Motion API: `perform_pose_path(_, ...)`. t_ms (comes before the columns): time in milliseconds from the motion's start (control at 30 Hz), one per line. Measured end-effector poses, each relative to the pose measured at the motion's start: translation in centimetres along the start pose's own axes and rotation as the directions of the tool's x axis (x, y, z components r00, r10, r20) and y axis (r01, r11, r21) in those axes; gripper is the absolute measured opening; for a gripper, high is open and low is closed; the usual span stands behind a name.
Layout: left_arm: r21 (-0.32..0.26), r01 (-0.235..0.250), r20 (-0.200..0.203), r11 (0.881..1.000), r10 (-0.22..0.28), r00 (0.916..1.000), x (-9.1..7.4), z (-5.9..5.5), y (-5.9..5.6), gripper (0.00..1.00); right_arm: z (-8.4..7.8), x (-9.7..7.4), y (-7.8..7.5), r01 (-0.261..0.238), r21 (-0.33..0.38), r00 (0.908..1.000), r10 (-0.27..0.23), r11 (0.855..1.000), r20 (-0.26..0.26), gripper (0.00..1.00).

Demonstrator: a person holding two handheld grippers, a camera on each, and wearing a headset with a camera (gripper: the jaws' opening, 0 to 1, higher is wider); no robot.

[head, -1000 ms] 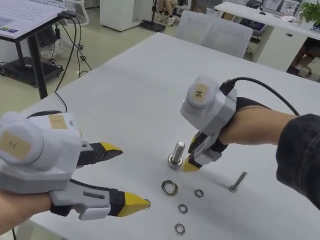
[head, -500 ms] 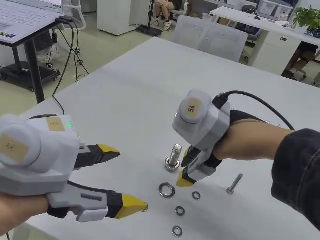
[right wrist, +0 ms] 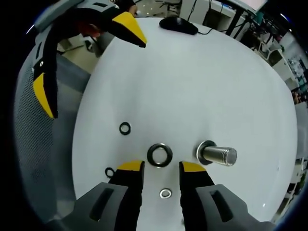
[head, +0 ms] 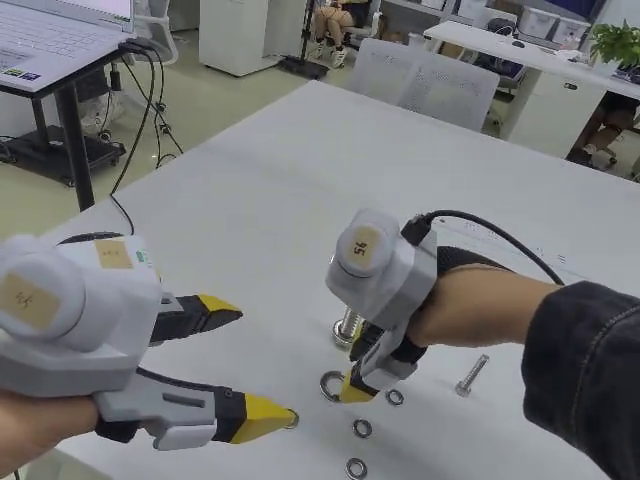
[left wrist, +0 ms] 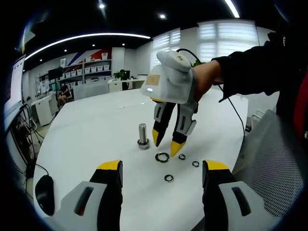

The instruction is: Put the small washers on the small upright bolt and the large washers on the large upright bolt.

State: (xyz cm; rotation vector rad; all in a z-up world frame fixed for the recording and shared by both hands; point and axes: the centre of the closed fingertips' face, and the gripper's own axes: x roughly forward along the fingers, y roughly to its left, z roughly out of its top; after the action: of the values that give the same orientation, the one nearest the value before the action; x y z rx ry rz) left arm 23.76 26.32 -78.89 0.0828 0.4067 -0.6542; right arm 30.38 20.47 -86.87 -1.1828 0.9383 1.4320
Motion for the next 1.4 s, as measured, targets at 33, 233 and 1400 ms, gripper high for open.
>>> perform_pose_path(33, -0.001, -0.001, 0.0, 1.0, 0.001, 1.0, 0.0, 0.0, 0.0, 0.67, 0.1, 0.2, 0.1, -0.004, -0.001, 1.0, 0.004, 1.0, -0.002, 0.3)
perform_pose_path(233, -0.004, -0.003, 0.001, 1.0, 0.003, 1.0, -0.2, 0.0, 0.1, 0.66, 0.2, 0.7, 0.3, -0.015, -0.005, 0.9998, 0.015, 1.0, -0.014, 0.3)
perform_pose_path(1400, -0.014, 0.007, -0.006, 1.0, -0.007, 1.0, 0.1, -0.6, -0.1, 0.65, 0.1, 1.3, 0.5, -0.021, 0.009, 0.9993, 0.022, 1.0, -0.031, 0.25)
